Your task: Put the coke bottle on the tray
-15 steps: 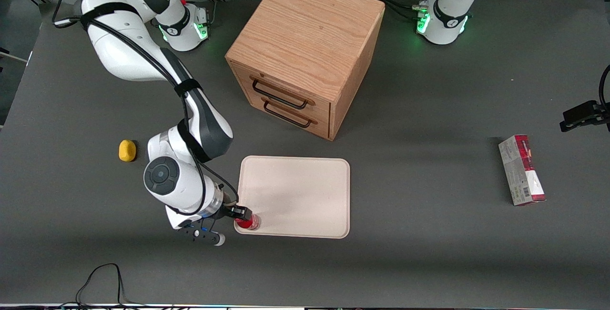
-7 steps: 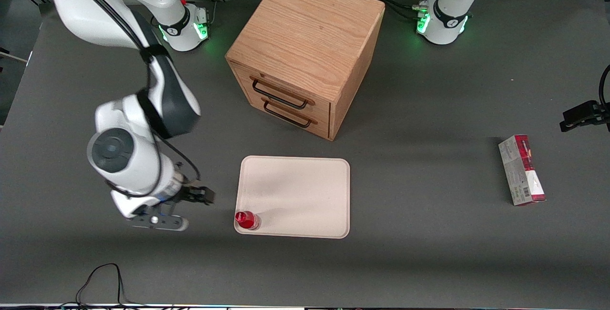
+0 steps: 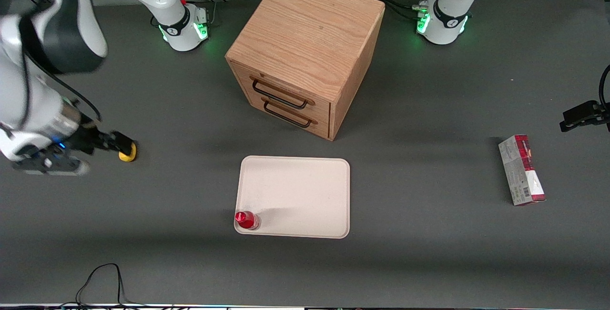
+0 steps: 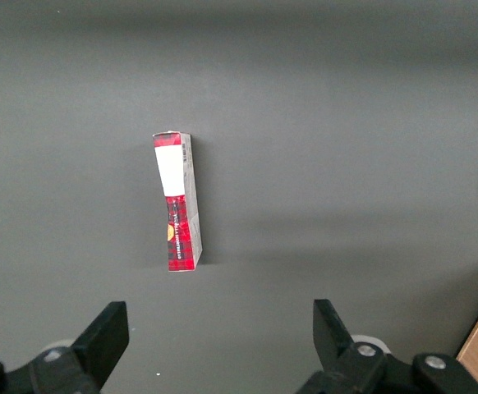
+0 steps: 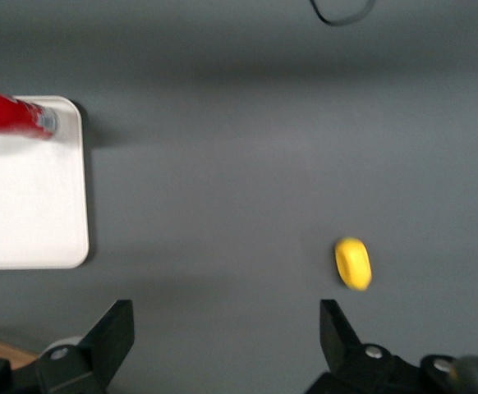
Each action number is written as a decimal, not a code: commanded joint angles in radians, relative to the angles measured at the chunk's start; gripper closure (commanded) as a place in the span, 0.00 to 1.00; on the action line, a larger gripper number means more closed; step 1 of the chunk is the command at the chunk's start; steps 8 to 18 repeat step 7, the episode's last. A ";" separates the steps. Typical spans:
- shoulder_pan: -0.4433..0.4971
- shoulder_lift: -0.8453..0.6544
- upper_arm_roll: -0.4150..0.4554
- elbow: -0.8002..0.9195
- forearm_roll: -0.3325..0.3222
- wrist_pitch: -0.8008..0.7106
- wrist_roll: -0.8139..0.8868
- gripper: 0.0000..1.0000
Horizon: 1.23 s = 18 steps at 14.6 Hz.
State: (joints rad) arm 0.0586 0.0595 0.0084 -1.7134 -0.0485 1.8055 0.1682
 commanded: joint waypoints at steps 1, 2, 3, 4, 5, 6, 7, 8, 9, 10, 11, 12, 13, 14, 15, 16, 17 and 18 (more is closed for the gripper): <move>-0.016 -0.228 -0.046 -0.205 0.058 0.006 -0.048 0.00; -0.014 -0.254 -0.057 -0.207 0.058 -0.026 -0.071 0.00; -0.014 -0.276 -0.059 -0.206 0.059 -0.050 -0.076 0.00; -0.011 -0.285 -0.061 -0.206 0.059 -0.058 -0.075 0.00; -0.009 -0.286 -0.061 -0.207 0.058 -0.060 -0.075 0.00; -0.009 -0.287 -0.061 -0.209 0.058 -0.060 -0.075 0.00; -0.008 -0.287 -0.061 -0.209 0.058 -0.063 -0.075 0.00; -0.008 -0.287 -0.061 -0.209 0.058 -0.063 -0.075 0.00; -0.008 -0.287 -0.061 -0.209 0.058 -0.063 -0.075 0.00; -0.008 -0.287 -0.061 -0.209 0.058 -0.063 -0.075 0.00; -0.008 -0.287 -0.061 -0.209 0.058 -0.063 -0.075 0.00; -0.008 -0.287 -0.061 -0.209 0.058 -0.063 -0.075 0.00; -0.008 -0.287 -0.061 -0.209 0.058 -0.063 -0.075 0.00; -0.008 -0.287 -0.061 -0.209 0.058 -0.063 -0.075 0.00; -0.008 -0.287 -0.061 -0.209 0.058 -0.063 -0.075 0.00; -0.008 -0.287 -0.061 -0.209 0.058 -0.063 -0.075 0.00; -0.008 -0.287 -0.061 -0.209 0.058 -0.063 -0.075 0.00; -0.008 -0.287 -0.061 -0.209 0.058 -0.063 -0.075 0.00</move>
